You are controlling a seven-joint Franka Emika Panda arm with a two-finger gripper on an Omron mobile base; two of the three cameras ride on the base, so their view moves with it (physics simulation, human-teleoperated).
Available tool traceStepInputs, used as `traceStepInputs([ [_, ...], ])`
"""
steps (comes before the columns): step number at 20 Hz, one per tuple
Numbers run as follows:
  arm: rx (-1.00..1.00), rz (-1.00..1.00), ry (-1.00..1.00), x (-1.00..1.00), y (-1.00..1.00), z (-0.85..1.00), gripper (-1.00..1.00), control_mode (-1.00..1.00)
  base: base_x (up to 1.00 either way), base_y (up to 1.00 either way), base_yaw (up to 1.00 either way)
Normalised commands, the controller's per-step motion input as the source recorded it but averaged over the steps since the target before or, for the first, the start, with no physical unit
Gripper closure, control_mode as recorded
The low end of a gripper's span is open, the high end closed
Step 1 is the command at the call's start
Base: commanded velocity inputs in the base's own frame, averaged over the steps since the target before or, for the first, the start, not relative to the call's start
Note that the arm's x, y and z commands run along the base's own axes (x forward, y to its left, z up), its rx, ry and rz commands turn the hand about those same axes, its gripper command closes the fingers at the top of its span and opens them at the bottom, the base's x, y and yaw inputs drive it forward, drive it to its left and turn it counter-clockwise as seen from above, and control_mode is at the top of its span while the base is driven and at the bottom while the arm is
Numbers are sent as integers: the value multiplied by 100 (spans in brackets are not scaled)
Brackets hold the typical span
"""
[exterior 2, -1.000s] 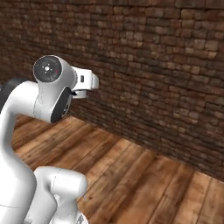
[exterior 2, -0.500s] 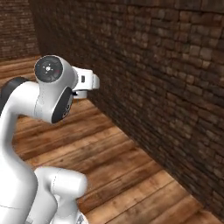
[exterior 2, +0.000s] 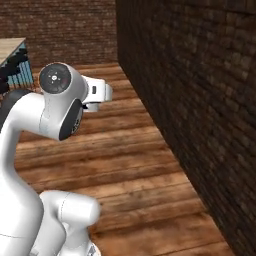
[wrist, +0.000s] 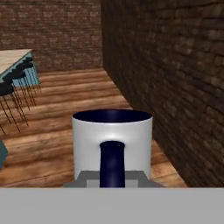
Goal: There is a tray on the dining counter. Grab the cup, mug, and pitcher and place them on the tray. The pitcher may be placed next to the tray if it cannot fit the tray.
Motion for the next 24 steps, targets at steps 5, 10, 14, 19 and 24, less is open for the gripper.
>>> traceStepInputs([
  [5, 0, 0, 0, 0, 0, 0, 100, 100, 100, 13, 40],
  [10, 0, 0, 0, 0, 0, 0, 100, 100, 100, 18, 28],
  [14, 0, 0, 0, 0, 0, 0, 100, 100, 100, 20, 27],
  [19, 0, 0, 0, 0, 0, 0, 100, 100, 100, 3, 31],
  [24, 0, 0, 0, 0, 0, 0, 100, 100, 100, 0, 21],
])
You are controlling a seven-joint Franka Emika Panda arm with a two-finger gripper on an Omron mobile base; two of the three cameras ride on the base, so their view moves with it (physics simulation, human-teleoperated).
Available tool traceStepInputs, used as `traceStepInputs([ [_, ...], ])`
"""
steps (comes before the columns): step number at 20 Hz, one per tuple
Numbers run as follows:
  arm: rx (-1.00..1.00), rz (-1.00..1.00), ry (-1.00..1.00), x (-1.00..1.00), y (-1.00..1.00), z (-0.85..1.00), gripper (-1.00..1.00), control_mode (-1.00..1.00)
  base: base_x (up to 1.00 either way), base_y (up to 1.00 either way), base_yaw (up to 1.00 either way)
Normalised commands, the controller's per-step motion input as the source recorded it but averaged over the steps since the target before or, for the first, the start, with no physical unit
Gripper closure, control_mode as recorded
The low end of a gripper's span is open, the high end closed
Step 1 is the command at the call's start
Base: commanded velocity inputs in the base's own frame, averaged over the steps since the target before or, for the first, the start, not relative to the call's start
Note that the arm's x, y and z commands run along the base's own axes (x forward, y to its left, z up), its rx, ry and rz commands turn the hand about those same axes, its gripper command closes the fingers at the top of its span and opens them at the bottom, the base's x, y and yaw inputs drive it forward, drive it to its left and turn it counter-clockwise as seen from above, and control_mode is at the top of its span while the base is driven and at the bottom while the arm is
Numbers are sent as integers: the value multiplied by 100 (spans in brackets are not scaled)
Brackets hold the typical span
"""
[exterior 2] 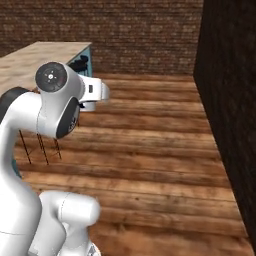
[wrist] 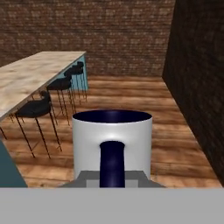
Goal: There is a tray on the dining counter. Grab the cup, mug, and pitcher and place them on the tray. The pitcher may be placed next to the tray if it cannot fit the tray.
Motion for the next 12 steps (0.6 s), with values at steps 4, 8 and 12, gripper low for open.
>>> traceStepInputs([
  [4, 0, 0, 0, 0, 0, 0, 100, 100, 100, 0, 7],
  [8, 0, 0, 0, 0, 0, 0, 100, 100, 100, 0, 3],
  [12, 0, 0, 0, 0, 0, 0, 100, 100, 100, 0, 1],
])
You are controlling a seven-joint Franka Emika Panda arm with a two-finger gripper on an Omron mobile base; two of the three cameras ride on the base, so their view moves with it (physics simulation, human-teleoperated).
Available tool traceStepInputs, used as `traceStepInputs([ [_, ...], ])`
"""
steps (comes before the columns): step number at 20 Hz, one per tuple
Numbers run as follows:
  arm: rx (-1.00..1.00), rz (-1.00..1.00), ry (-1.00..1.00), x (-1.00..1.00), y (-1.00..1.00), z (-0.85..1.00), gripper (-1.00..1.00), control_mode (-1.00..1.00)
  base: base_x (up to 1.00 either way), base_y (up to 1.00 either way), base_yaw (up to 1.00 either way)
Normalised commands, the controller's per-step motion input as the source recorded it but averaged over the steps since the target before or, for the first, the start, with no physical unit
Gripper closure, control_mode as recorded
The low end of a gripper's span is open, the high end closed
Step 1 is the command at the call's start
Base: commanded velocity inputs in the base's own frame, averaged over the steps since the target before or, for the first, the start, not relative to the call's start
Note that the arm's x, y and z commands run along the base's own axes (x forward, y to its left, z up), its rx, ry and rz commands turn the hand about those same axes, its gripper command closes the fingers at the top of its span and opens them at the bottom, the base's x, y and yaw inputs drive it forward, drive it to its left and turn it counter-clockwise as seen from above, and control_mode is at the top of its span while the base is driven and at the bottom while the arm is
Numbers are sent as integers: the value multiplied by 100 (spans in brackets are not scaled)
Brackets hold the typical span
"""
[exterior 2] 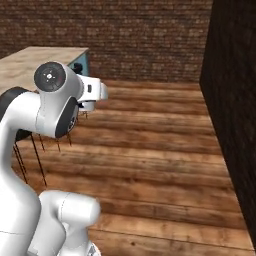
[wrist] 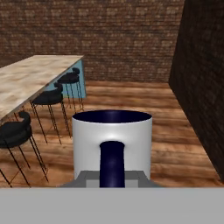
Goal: There is a tray on the dining counter. Grab the cup, mug, and pitcher and place them on the tray. The pitcher may be placed next to the tray if it cannot fit the tray.
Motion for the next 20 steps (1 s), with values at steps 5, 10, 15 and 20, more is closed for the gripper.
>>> traceStepInputs([
  [5, 0, 0, 0, 0, 0, 0, 100, 100, 100, 0, 1],
  [10, 0, 0, 0, 0, 0, 0, 100, 100, 100, 0, 1],
  [15, 0, 0, 0, 0, 0, 0, 100, 100, 100, 0, 2],
  [20, 0, 0, 0, 0, 0, 0, 100, 100, 100, 0, 3],
])
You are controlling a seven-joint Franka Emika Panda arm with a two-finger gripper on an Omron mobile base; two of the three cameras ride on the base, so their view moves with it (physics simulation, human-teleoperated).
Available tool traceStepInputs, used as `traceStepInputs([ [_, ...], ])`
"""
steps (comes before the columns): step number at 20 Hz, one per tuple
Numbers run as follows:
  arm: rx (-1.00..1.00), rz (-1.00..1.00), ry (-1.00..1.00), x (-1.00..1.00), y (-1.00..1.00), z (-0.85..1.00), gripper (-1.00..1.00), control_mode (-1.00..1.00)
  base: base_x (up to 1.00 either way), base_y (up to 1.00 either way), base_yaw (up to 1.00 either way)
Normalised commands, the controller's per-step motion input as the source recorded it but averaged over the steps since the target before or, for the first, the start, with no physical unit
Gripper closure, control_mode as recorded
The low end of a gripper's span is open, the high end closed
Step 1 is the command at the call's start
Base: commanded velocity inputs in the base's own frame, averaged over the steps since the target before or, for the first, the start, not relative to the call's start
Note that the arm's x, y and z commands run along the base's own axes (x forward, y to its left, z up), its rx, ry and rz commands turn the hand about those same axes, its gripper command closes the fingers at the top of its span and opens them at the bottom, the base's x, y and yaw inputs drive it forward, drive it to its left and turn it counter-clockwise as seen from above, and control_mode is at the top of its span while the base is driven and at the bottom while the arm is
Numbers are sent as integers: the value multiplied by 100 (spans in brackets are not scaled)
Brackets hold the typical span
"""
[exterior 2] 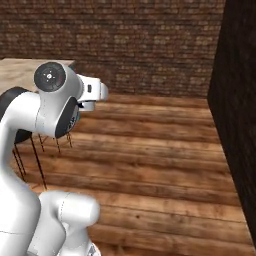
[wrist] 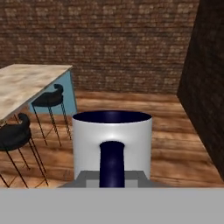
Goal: There is a tray on the dining counter. Grab the cup, mug, and pitcher and place them on the tray. The pitcher may be placed next to the tray if it cannot fit the tray.
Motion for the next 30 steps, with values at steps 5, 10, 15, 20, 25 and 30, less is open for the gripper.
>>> traceStepInputs([
  [5, 0, 0, 0, 0, 0, 0, 100, 100, 100, 0, 3],
  [10, 0, 0, 0, 0, 0, 0, 100, 100, 100, 0, 3],
  [15, 0, 0, 0, 0, 0, 0, 100, 100, 100, 0, 5],
  [20, 0, 0, 0, 0, 0, 0, 100, 100, 100, 0, 6],
  [25, 0, 0, 0, 0, 0, 0, 100, 100, 100, 0, 7],
  [30, 0, 0, 0, 0, 0, 0, 100, 100, 100, 0, 8],
])
